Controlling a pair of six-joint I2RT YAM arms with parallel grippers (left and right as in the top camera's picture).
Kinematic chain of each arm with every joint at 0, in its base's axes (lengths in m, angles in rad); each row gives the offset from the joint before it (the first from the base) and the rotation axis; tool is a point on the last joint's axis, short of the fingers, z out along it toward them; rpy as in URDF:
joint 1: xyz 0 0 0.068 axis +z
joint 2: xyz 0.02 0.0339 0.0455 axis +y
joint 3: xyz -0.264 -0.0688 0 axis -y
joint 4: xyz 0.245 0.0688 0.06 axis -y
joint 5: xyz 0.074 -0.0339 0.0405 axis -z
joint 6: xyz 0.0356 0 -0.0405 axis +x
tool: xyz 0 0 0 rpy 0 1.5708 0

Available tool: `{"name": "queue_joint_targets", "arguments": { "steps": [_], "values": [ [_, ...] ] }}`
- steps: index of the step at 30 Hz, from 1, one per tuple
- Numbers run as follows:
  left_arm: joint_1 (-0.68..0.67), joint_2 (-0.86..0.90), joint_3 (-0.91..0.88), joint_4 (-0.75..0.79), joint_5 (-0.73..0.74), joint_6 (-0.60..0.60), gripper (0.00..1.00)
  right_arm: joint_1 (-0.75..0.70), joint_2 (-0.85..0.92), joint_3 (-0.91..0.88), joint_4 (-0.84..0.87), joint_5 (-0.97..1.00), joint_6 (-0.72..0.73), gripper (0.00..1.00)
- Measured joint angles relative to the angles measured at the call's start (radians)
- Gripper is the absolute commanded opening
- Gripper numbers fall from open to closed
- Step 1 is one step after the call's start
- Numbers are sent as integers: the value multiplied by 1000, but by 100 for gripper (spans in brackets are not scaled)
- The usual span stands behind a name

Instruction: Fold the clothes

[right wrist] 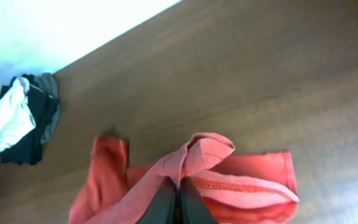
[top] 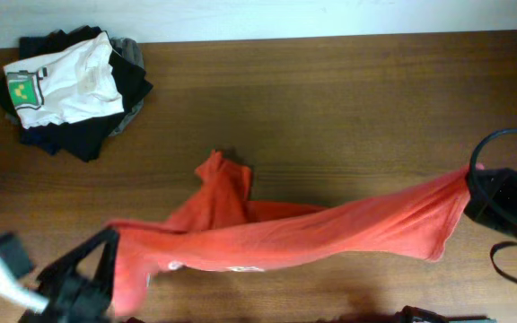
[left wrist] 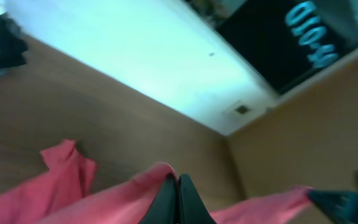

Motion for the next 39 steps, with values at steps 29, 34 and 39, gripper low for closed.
{"name": "queue_joint_targets", "arguments": {
  "steps": [29,34,39],
  "values": [
    [271,946,167,622,78,417,1,-3,496,206,573,-155,65,4],
    [458,1036,552,598,290,465,2,-74,586,597,488,-184,80,4],
    [487,990,731,447,389,540,1,-174,553,750,342,-197,48,4]
  ]
}}
